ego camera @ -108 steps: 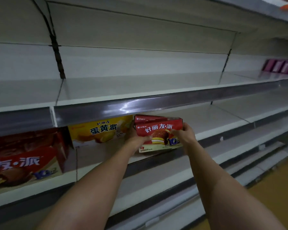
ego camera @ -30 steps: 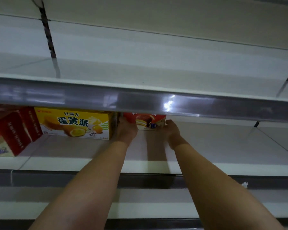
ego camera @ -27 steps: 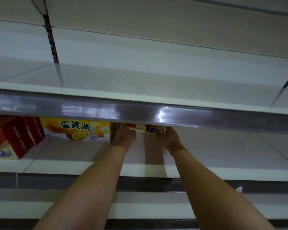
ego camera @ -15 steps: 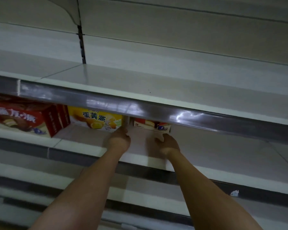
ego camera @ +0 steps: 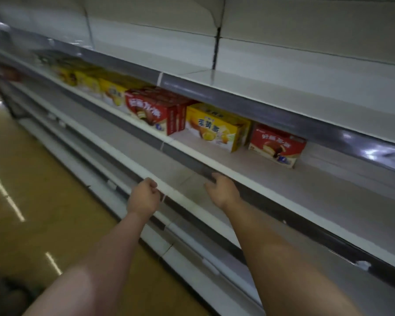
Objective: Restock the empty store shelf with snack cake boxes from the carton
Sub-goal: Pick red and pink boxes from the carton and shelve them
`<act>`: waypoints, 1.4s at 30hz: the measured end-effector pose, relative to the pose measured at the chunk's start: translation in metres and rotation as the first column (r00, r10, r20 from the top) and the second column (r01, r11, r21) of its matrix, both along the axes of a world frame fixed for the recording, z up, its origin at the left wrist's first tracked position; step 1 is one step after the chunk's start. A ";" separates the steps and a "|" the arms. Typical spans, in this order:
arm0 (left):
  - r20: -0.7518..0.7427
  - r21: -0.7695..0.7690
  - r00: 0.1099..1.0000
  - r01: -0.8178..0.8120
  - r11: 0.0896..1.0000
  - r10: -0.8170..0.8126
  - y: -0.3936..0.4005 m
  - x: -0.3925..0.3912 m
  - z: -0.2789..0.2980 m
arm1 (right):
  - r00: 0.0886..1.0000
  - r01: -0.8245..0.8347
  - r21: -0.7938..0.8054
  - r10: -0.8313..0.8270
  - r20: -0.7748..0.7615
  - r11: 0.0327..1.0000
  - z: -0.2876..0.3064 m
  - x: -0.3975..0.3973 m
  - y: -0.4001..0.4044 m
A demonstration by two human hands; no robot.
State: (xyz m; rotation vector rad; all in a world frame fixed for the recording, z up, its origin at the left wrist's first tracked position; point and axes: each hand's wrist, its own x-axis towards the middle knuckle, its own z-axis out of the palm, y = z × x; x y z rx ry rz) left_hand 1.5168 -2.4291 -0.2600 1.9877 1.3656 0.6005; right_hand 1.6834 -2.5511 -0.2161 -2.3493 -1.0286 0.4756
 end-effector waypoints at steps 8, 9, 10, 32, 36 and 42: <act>-0.091 -0.095 0.913 -0.406 0.909 0.399 0.011 -0.185 -0.034 | 0.962 -0.269 -0.101 0.264 -0.061 0.958 -0.042 -0.122 0.043; -0.105 -0.108 0.896 -0.441 0.891 0.431 0.009 -0.213 -0.040 | 0.949 -0.315 -0.109 0.308 -0.073 0.943 -0.046 -0.143 0.050; -0.115 -0.121 0.884 -0.465 0.877 0.453 0.008 -0.236 -0.045 | 0.937 -0.347 -0.119 0.339 -0.086 0.930 -0.049 -0.161 0.057; -0.302 -0.232 0.607 -0.795 0.560 0.735 0.014 -0.617 -0.121 | 0.633 -0.760 -0.317 0.757 -0.160 0.568 -0.123 -0.567 0.199; -0.309 -0.253 0.600 -0.800 0.544 0.738 0.036 -0.631 -0.135 | 0.598 -0.783 -0.329 0.784 -0.165 0.528 -0.138 -0.593 0.236; -0.331 -0.328 0.621 -0.781 0.531 0.710 0.077 -0.646 -0.156 | 0.569 -0.800 -0.369 0.794 -0.215 0.474 -0.161 -0.608 0.291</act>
